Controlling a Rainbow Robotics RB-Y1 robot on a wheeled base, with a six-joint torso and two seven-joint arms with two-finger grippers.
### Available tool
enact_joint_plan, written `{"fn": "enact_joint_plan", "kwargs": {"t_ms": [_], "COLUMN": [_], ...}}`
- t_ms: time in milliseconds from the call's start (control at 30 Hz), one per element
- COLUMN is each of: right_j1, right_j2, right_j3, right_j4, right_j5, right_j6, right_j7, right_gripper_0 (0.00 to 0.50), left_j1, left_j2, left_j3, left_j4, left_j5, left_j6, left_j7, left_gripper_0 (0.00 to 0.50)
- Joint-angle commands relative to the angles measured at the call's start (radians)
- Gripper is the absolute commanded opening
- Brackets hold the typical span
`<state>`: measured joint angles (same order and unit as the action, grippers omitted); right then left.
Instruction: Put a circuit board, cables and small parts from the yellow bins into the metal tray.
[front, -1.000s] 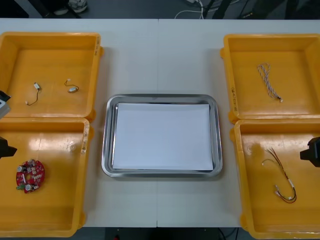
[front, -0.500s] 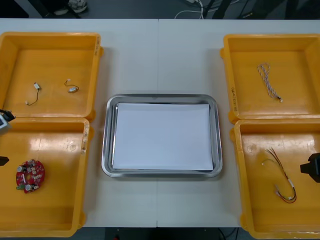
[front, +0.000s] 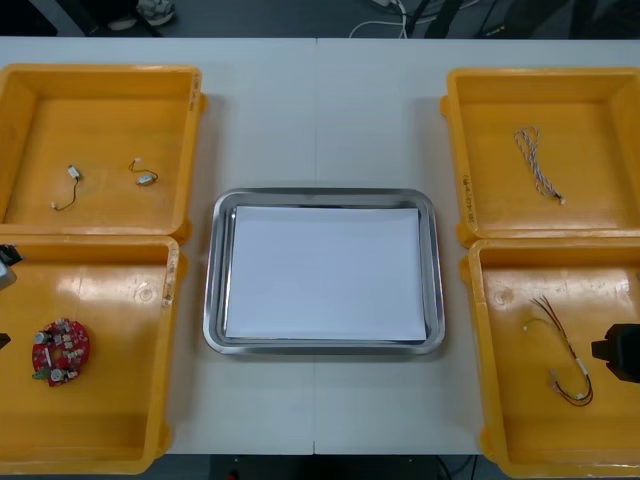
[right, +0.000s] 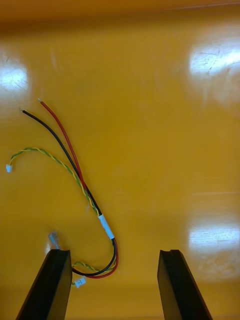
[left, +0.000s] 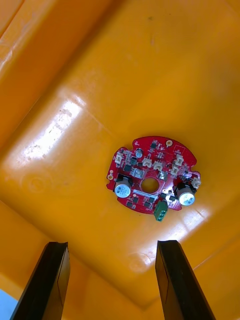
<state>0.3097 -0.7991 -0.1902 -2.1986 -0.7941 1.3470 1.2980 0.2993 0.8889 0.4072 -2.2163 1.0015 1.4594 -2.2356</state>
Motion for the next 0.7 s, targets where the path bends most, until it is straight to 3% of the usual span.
{"fn": "enact_joint_plan", "kwargs": {"t_ms": [33, 267, 700], "right_j1": [0.02, 0.022, 0.022], "right_j2": [0.004, 0.004, 0.006], "right_j3": [0.041, 0.074, 0.117], "right_j4": [-0.029, -0.026, 0.042], "right_j5": [0.03, 0.122, 0.115], "right_j6": [-0.034, -0.063, -0.14], "right_j7": [0.075, 0.192, 0.248], "right_gripper_0": [0.5, 0.5, 0.5], "left_j1": [0.066, 0.123, 0.193], "left_j2": [0.065, 0.11, 0.186], "left_j3": [0.015, -0.042, -0.11], "left_j4": [-0.006, -0.006, 0.012], "left_j5": [0.009, 0.003, -0.014], "left_j6": [-0.054, -0.177, -0.306], "left_j7": [-0.219, -0.231, -0.24], "left_gripper_0": [0.5, 0.5, 0.5]}}
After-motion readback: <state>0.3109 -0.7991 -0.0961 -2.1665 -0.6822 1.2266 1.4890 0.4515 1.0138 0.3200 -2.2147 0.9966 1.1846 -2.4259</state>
